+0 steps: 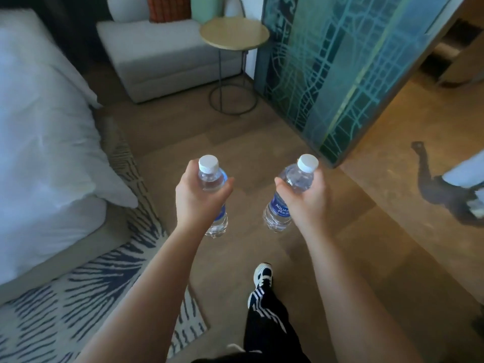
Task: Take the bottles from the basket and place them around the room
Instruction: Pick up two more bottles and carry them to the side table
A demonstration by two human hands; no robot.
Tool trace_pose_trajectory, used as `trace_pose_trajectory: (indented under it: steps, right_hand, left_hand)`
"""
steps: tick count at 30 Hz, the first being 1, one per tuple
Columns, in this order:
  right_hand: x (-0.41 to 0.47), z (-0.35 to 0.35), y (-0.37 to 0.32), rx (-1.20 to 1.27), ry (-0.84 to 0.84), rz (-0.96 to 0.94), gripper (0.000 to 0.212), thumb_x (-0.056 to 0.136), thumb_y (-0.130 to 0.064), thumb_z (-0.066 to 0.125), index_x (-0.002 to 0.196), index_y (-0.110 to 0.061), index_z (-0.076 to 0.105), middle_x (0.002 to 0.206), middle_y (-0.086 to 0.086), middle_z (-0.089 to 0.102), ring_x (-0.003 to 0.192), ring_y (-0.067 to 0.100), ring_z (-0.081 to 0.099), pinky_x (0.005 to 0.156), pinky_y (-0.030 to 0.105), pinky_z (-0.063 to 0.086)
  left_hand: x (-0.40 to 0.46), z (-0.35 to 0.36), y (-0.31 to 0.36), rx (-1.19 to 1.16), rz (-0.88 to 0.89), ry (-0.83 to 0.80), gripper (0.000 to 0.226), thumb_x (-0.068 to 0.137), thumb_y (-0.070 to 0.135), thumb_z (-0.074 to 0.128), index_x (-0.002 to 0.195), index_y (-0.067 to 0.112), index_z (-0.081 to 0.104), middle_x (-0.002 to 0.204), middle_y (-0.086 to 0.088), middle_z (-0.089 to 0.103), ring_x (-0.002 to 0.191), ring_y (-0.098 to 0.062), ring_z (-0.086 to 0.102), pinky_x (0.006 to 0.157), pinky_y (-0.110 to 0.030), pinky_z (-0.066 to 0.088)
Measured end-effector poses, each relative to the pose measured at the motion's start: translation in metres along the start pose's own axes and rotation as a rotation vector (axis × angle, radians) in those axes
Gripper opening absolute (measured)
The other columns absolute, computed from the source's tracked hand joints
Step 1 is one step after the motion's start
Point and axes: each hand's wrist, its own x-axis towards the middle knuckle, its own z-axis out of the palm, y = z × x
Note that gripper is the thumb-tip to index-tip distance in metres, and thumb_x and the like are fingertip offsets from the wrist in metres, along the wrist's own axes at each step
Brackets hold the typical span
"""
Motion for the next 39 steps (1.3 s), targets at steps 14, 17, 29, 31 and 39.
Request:
trace_pose_trajectory:
  steps: [14, 17, 29, 31, 39]
  right_hand:
    - [0.316, 0.120, 0.021, 0.015, -0.241, -0.103, 0.050, 0.063, -0.035, 0.077, 0.105, -0.013, 0.059, 0.097, 0.000, 0.065, 0.091, 0.015, 0.061, 0.082, 0.027, 0.048]
    - [0.367, 0.148, 0.026, 0.028, -0.254, -0.080, 0.048, 0.066, -0.029, 0.079, 0.107, -0.017, 0.057, 0.100, 0.000, 0.065, 0.094, 0.016, 0.061, 0.085, 0.028, 0.048]
    - [0.586, 0.323, 0.019, 0.051, -0.213, -0.057, 0.041, 0.067, -0.033, 0.078, 0.099, -0.032, 0.052, 0.092, -0.013, 0.062, 0.087, -0.005, 0.058, 0.073, 0.009, 0.042]
    - [0.620, 0.349, 0.009, 0.059, -0.191, -0.080, 0.041, 0.066, -0.036, 0.076, 0.098, -0.038, 0.050, 0.088, -0.019, 0.060, 0.084, -0.014, 0.055, 0.068, 0.000, 0.037]
    - [0.746, 0.434, 0.007, 0.059, -0.165, -0.124, 0.043, 0.064, -0.042, 0.075, 0.099, -0.038, 0.050, 0.089, -0.018, 0.061, 0.086, -0.008, 0.058, 0.070, 0.002, 0.039]
  left_hand:
    - [0.272, 0.141, 0.030, 0.024, -0.054, 0.192, 0.034, 0.067, 0.040, 0.078, 0.079, 0.037, 0.046, 0.077, 0.017, 0.062, 0.075, -0.002, 0.061, 0.063, -0.017, 0.044]
    - [0.325, 0.157, 0.028, 0.041, -0.052, 0.206, 0.034, 0.068, 0.040, 0.078, 0.079, 0.037, 0.046, 0.078, 0.015, 0.062, 0.076, -0.003, 0.061, 0.065, -0.019, 0.046]
    - [0.607, 0.200, 0.006, 0.065, 0.024, 0.148, 0.035, 0.067, 0.041, 0.076, 0.087, 0.031, 0.049, 0.082, 0.012, 0.063, 0.081, -0.009, 0.063, 0.072, -0.035, 0.055]
    - [0.655, 0.207, 0.007, 0.055, 0.035, 0.112, 0.035, 0.066, 0.042, 0.076, 0.084, 0.033, 0.048, 0.079, 0.014, 0.062, 0.077, -0.003, 0.061, 0.067, -0.024, 0.052]
    - [0.811, 0.251, -0.004, -0.009, 0.063, 0.006, 0.032, 0.067, 0.042, 0.078, 0.080, 0.039, 0.049, 0.079, 0.026, 0.062, 0.075, 0.004, 0.061, 0.061, -0.007, 0.043]
